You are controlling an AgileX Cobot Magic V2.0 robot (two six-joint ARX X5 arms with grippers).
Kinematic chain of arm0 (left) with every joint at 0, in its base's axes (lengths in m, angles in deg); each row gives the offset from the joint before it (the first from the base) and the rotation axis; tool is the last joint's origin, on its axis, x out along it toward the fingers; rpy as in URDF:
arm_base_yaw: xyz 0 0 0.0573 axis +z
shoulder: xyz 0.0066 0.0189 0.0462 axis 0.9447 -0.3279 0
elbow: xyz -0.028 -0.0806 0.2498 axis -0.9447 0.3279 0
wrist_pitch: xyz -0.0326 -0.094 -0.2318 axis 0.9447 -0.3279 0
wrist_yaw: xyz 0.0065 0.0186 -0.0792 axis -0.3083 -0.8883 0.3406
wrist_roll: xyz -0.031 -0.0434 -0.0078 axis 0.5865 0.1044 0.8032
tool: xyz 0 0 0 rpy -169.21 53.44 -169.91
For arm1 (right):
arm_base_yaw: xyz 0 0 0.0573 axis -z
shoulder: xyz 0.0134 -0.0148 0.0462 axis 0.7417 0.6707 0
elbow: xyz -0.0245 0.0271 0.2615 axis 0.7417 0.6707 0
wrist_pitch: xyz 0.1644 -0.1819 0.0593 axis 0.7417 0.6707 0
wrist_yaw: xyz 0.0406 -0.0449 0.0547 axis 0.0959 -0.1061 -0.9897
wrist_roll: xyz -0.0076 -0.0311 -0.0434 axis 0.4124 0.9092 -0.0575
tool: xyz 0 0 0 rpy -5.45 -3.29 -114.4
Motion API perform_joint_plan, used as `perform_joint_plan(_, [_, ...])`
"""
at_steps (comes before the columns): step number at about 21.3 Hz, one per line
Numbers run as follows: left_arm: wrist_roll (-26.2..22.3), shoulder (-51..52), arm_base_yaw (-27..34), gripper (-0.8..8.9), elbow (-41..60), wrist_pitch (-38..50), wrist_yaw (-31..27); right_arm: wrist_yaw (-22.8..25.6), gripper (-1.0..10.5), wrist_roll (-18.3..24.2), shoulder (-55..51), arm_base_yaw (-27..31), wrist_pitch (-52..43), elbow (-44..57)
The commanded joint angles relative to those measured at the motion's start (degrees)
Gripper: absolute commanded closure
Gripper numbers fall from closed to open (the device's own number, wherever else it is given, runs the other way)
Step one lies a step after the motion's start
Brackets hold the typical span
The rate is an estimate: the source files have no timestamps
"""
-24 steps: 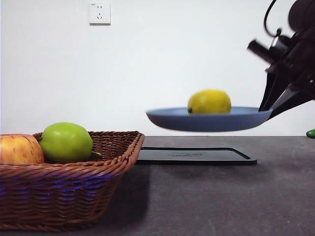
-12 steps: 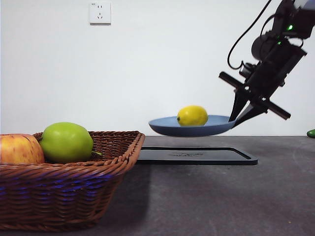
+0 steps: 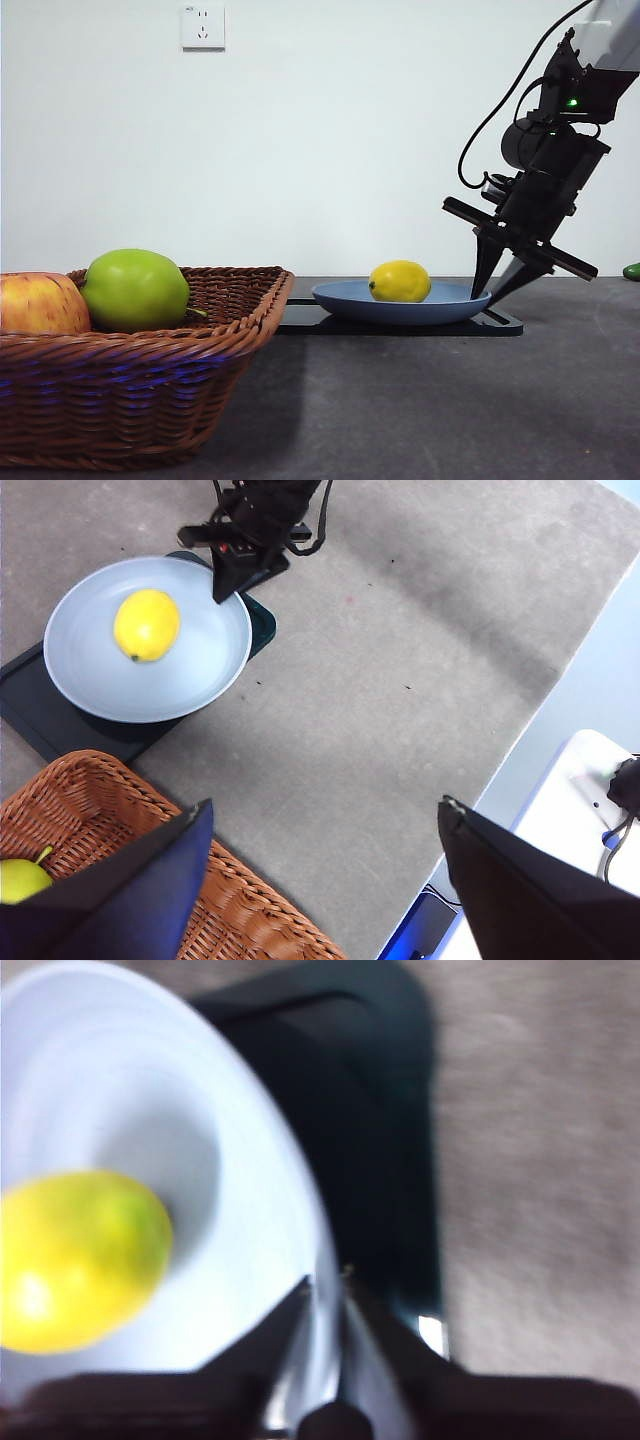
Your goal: Take the lemon from the basket,put the lemon in the plate,hand out the plate
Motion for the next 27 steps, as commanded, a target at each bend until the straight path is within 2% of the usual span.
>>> perform_joint_plan(1, [-0.11,-0.68,-0.39,4.25,-1.22,0.44,-0.22,0.17,7.0,2.49,1.09,0.35,0.52,-1.38])
perform_joint_plan(6, [-3.10,-0.68,-0.39,4.26,-1.22,1.42,-0.87,0.02,6.9,4.87,-3.52,1.62,5.07,-1.42])
perform_joint_plan(10, [-6.64,-0.92,-0.28,4.36,-1.22,3.65,-5.84,-0.11,7.0,8.31,-12.90,1.88,9.53,-1.42])
perform_joint_plan(13, [-8.81,-0.94,0.55,5.87,-1.22,6.03,-7.69,-0.13,8.0,9.86,-21.94,1.81,11.50,-1.42])
perform_joint_plan(17, [-15.47,-0.96,2.89,8.04,-1.22,8.85,-7.72,-0.04,9.2,13.22,-34.36,1.29,14.47,-1.42])
perform_joint_plan(19, [-18.16,-0.96,5.16,8.08,-1.20,9.62,-7.61,0.79,9.4,15.15,-39.85,0.35,15.30,-1.42])
perform_joint_plan(20, [-18.14,-0.96,6.95,8.08,-1.20,10.01,-7.58,3.06,9.4,15.72,-42.40,-0.55,15.32,-1.40])
perform_joint_plan(24, [-17.77,-0.66,16.61,8.08,0.81,10.58,-7.21,18.69,9.4,16.61,-51.36,-7.96,15.02,0.46])
perform_joint_plan(26, [-16.76,0.50,21.73,8.08,4.70,11.82,-5.31,23.26,9.4,16.87,-56.39,-12.15,11.32,4.72])
perform_joint_plan(27, [-16.28,1.42,23.47,8.08,7.50,14.05,-3.37,23.93,9.4,17.05,-58.88,-13.77,8.85,7.28])
